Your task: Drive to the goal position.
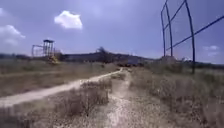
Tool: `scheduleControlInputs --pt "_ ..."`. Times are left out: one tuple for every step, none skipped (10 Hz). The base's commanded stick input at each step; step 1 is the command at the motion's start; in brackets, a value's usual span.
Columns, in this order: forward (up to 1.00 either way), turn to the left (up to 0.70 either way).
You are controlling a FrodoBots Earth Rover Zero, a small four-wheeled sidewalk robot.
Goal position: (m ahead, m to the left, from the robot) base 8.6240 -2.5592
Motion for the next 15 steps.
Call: scheduleControlInputs --pt "0.7 0.0" --pt "0.7 0.0" --pt "0.7 0.0" --pt "0.7 0.0" --pt "0.7 0.0" --pt "0.7 0.0" --pt "0.7 0.0" --pt "0.7 0.0" --pt "0.7 0.0" --pt "0.7 0.0" --pt "0.7 0.0" --pt "0.7 0.0" --pt "0.7 0.0" --pt "0.7 0.0" --pt "0.7 0.0"
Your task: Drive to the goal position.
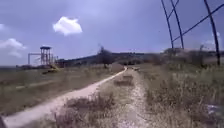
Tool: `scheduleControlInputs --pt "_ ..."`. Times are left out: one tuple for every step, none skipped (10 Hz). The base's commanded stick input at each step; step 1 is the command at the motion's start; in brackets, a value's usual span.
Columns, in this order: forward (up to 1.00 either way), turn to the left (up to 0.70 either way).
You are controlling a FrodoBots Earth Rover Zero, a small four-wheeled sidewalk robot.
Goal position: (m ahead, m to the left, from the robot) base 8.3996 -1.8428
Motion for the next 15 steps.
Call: scheduleControlInputs --pt "0.7 0.0" --pt "0.7 0.0" --pt "0.7 0.0" --pt "0.7 0.0" --pt "0.7 0.0" --pt "0.7 0.0" --pt "0.7 0.0" --pt "0.7 0.0" --pt "0.7 0.0" --pt "0.7 0.0" --pt "0.7 0.0" --pt "0.7 0.0" --pt "0.7 0.0" --pt "0.7 0.0" --pt "0.7 0.0"
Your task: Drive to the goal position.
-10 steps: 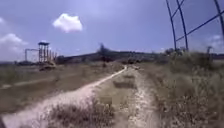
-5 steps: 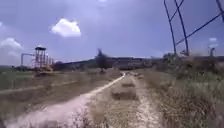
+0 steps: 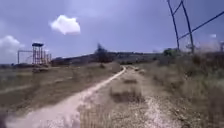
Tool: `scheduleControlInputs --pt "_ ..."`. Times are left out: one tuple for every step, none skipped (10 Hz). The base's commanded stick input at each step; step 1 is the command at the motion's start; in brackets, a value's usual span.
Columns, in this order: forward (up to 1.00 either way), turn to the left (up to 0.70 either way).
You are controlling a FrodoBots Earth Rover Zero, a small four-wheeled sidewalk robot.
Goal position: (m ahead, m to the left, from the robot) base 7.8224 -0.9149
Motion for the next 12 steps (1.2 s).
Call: scheduleControlInputs --pt "0.7 0.0" --pt "0.7 0.0" --pt "0.7 0.0" --pt "0.7 0.0" --pt "0.7 0.0" --pt "0.7 0.0" --pt "0.7 0.0" --pt "0.7 0.0" --pt "0.7 0.0" --pt "0.7 0.0" --pt "0.7 0.0" --pt "0.7 -0.07"
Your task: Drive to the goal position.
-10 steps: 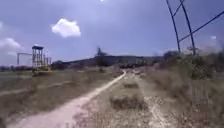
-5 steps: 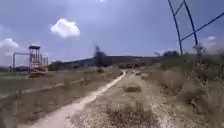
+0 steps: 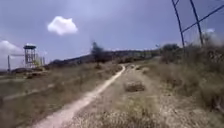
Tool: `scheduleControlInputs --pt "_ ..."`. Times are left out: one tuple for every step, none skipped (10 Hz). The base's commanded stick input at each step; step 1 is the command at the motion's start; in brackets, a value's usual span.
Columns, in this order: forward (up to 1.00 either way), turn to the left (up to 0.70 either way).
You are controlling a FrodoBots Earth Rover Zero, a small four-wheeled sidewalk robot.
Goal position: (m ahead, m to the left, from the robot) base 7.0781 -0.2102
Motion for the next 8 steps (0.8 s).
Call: scheduleControlInputs --pt "0.7 -0.16" --pt "0.7 -0.25" --pt "0.7 -0.22" --pt "0.7 -0.15" --pt "0.7 -0.08" --pt "0.7 -0.02" --pt "0.7 0.0" --pt "0.7 0.0"
